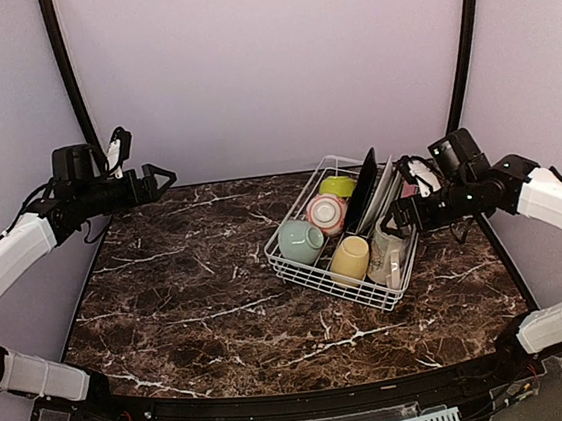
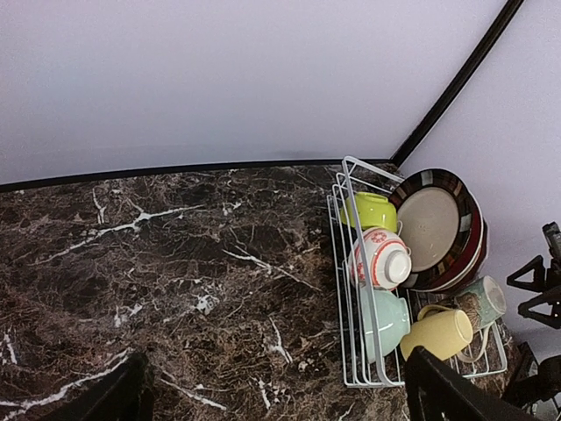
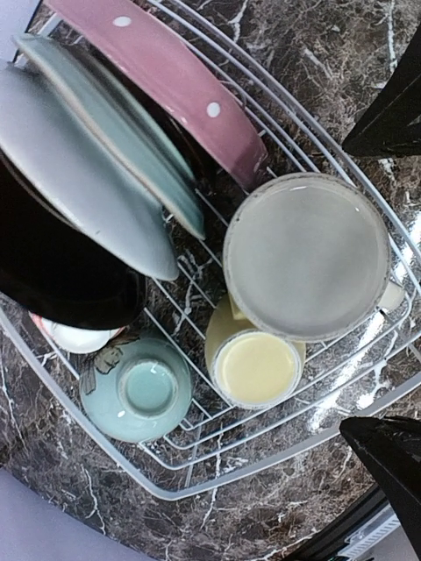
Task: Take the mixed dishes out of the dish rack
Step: Grab the cup from the dish rack.
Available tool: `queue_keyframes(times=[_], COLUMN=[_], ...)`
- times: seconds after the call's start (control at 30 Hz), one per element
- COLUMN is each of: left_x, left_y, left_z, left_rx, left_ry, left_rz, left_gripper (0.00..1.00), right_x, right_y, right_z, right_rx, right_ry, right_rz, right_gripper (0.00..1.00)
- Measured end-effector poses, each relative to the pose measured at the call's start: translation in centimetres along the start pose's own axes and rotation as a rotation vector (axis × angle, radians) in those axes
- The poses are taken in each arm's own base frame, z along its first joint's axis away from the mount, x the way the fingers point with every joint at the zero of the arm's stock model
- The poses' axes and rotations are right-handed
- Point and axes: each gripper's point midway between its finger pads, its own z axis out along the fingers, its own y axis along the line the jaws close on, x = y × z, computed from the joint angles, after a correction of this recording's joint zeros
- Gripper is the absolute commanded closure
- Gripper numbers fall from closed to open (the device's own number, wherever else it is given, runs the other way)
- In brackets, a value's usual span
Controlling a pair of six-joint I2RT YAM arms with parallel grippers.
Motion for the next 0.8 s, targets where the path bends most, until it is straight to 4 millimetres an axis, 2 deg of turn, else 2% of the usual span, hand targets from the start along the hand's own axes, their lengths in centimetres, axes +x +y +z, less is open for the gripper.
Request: queue_keyframes(times=[0.13,0.43,0.57,0.8], left_x=[0.0,0.6,0.7,0.8], left_y=[-0.3,-0.5,-0.5,-0.5], left_z=[-0.1,0.1,0.1,0.1], left_rx=[0.011,0.01,0.006,0.004], left_ry=[0.004,0.027,0.031,0.035], left_rz=[0.0,-0.001,0.001,0.0], left_gripper=[0.01,0.01,0.01,0.01], right_x=[1.6,2.7,2.3,1.2], right_y=[-0.5,-1.9,-2.4,-1.9], right_z=[0.8,4.0,4.8,5.5], right_rx=[0.017,0.113,0.144,0.15], right_ry=[0.043,0.111,0.102,0.053], right_rz=[0.018,0.014,0.016,0.011], right_gripper=[0.01,0.01,0.02,0.07])
